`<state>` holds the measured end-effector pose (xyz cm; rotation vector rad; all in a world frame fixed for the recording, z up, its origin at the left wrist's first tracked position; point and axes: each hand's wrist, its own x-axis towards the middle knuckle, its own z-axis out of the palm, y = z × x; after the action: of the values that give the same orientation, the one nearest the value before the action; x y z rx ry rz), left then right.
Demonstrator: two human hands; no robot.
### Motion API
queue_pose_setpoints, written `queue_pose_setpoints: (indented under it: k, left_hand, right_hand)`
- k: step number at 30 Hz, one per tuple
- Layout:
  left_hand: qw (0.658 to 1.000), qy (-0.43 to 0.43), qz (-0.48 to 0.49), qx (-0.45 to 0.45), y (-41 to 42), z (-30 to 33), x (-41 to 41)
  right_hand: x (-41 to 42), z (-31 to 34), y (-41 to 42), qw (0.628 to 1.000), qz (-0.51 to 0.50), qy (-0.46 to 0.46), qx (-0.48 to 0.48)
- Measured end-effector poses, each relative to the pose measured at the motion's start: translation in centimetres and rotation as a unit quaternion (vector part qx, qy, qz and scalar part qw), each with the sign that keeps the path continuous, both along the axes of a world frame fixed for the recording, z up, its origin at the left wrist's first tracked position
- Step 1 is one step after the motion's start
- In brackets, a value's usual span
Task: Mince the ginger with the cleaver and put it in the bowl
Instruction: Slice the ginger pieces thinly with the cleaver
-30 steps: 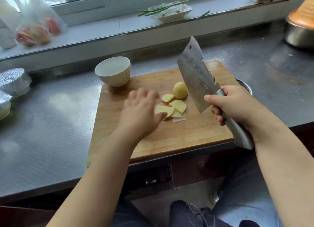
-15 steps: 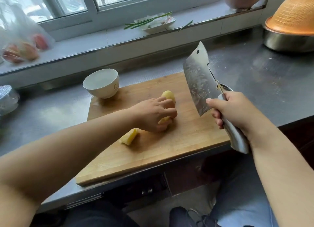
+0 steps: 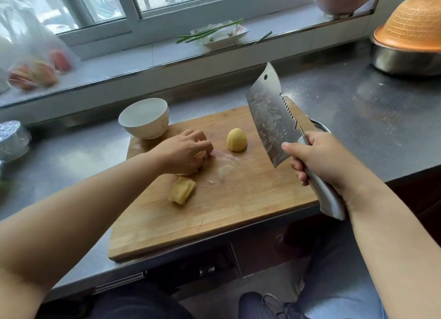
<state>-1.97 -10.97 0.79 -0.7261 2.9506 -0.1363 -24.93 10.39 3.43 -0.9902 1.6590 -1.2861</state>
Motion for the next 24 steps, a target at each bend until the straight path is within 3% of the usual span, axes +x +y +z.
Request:
queue_pose_setpoints:
  k: [7,11,16,24]
  left_hand:
    - [0.991,-0.011,0.133,-0.003,-2.1,0.6,3.4]
    - [0.99,0.063,0.112,0.06,1.3,1.5,0.3]
    - [0.987,-0.006,0.11,0.116,5.4,1.0,-4.2]
    - [0.965,0.011,0.175,0.195,6.9,1.6,-4.3]
  right_hand:
    - [0.3,0.0,-0.1,1.0,0.004,0.0,0.005]
    - [0.7,-0.1,-0.4,1.0,0.003,0.004,0.011]
    - [1.2,0.0,-0.4,1.0,0.013,0.012,0.006]
    - [1.8,0.2,-0.3,0.999,0.022,0.024,0.015]
